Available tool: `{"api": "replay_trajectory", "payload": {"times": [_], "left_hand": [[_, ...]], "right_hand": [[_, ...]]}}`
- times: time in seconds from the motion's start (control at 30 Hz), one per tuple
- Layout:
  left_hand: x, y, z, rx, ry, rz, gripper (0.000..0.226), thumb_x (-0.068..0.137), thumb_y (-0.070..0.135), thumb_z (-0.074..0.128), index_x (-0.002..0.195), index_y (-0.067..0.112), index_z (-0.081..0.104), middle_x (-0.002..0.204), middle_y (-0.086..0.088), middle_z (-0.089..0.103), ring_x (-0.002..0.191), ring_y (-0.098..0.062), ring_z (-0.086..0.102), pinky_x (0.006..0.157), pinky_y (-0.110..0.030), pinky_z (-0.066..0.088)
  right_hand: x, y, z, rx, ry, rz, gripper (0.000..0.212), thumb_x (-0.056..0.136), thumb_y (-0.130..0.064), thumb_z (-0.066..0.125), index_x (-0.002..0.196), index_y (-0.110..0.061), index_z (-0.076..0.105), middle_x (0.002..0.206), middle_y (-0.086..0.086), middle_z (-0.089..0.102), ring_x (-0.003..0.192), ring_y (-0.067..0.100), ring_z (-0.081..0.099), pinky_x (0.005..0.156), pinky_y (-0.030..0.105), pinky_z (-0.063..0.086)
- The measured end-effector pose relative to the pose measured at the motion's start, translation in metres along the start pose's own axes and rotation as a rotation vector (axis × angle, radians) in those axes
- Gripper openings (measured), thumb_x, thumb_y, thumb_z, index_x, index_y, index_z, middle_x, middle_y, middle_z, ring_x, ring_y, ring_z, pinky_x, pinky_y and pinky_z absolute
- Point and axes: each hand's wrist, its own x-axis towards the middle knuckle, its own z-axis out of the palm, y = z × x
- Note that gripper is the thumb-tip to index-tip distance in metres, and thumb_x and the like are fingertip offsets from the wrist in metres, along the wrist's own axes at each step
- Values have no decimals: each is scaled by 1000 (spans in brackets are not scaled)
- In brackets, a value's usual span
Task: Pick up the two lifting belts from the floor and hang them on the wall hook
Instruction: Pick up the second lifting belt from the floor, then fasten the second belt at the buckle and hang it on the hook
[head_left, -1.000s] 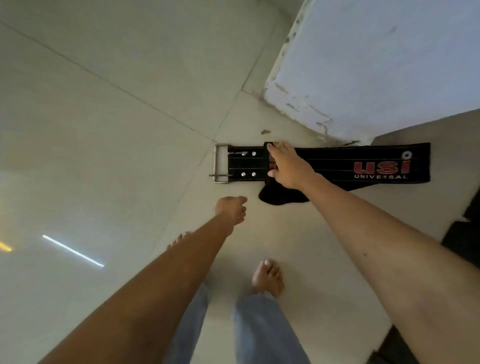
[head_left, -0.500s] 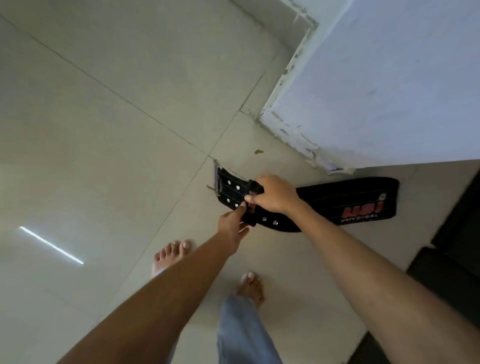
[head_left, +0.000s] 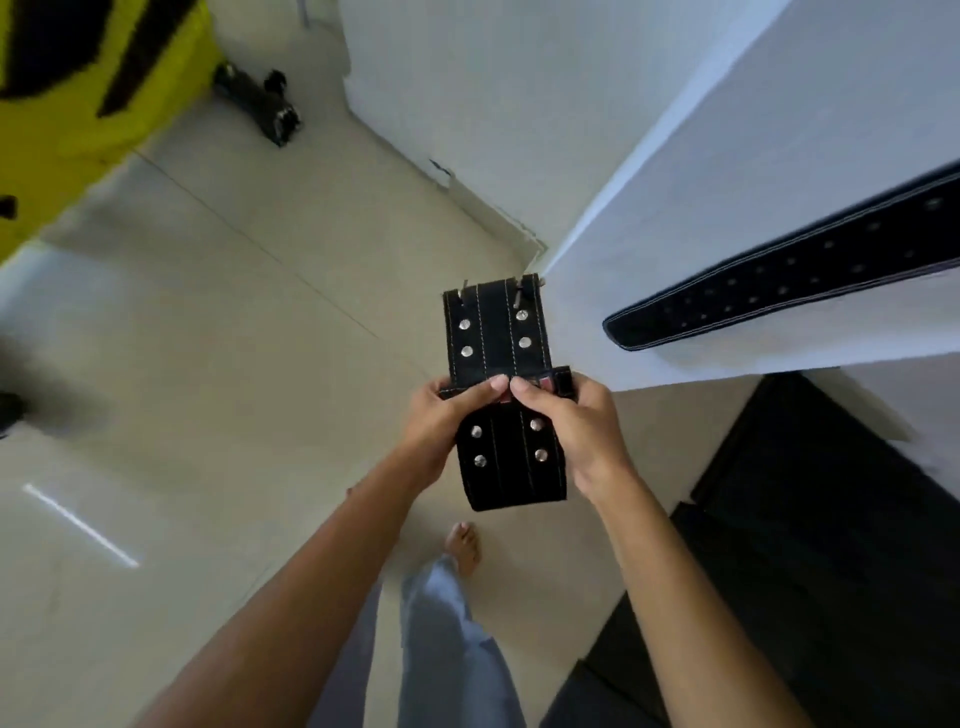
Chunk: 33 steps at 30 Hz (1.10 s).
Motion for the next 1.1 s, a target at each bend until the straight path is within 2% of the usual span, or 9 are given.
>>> {"api": "replay_trajectory", "payload": {"times": [0.1,0.2,0.37,0.6,0.7,0.8,0.87,0.97,1.1], "left_hand": [[-60,56,23,99,-27,72,38,73,21,80,101,-2,70,94,-17,75,85,-28,73,75,-32,57],[-106,96,39,186,-38,120,30,75,18,78,97,-2,71,88,-15,75,78,-26,73,70,-31,58],[-171,148,58,326,-106,193,16,77,19,77,85,7,71,73,-7,74,65,-22,72,59,-28,56],[-237,182,84,409,-182,350,32,74,17,79,99,-1,69,88,-16,75,75,-27,74,68,-33,59],[-249,194,89,404,-173,433,29,73,18,81,96,3,71,88,-16,75,77,-29,74,72,-36,59],[-257,207,91,421,-169,512,15,75,15,79,86,9,72,79,-9,75,71,-23,72,67,-32,59],[-260,213,91,422,-169,534,13,76,15,78,86,9,72,74,-4,76,68,-19,72,64,-28,57],[-261,217,92,437,-167,516,17,76,17,78,89,8,70,71,-2,76,66,-17,73,60,-26,56],[-262,213,92,437,-202,488,20,75,18,79,90,7,70,79,-8,76,73,-24,73,68,-32,58]], "right_hand": [[-61,-49,-9,67,-11,-12,13,76,-19,80,86,-13,75,87,5,78,82,21,75,74,34,58],[-107,-78,-12,114,-20,-17,17,78,-21,79,93,-15,74,91,4,79,84,19,75,69,30,57],[-168,-120,-18,229,-49,-94,30,83,-25,74,111,-14,69,107,8,76,98,23,73,82,42,59],[-194,-192,-47,449,12,-224,37,82,-17,75,114,1,69,116,21,71,108,36,68,99,51,52],[-219,-188,-41,390,-97,-250,35,84,-19,73,115,-5,69,111,16,73,104,33,70,94,46,56],[-246,-156,-23,403,-196,-253,28,86,-20,71,113,-14,71,112,10,75,105,25,71,89,41,58],[-261,-126,-6,333,-161,-235,23,82,-13,75,105,-17,72,110,9,76,100,22,72,84,35,59],[-272,-104,12,263,-157,-190,24,77,-9,79,100,-13,73,108,12,76,97,24,72,87,35,58],[-268,-145,-12,424,-95,-338,21,83,-11,73,104,-14,72,101,8,76,94,23,73,87,43,59]]}}
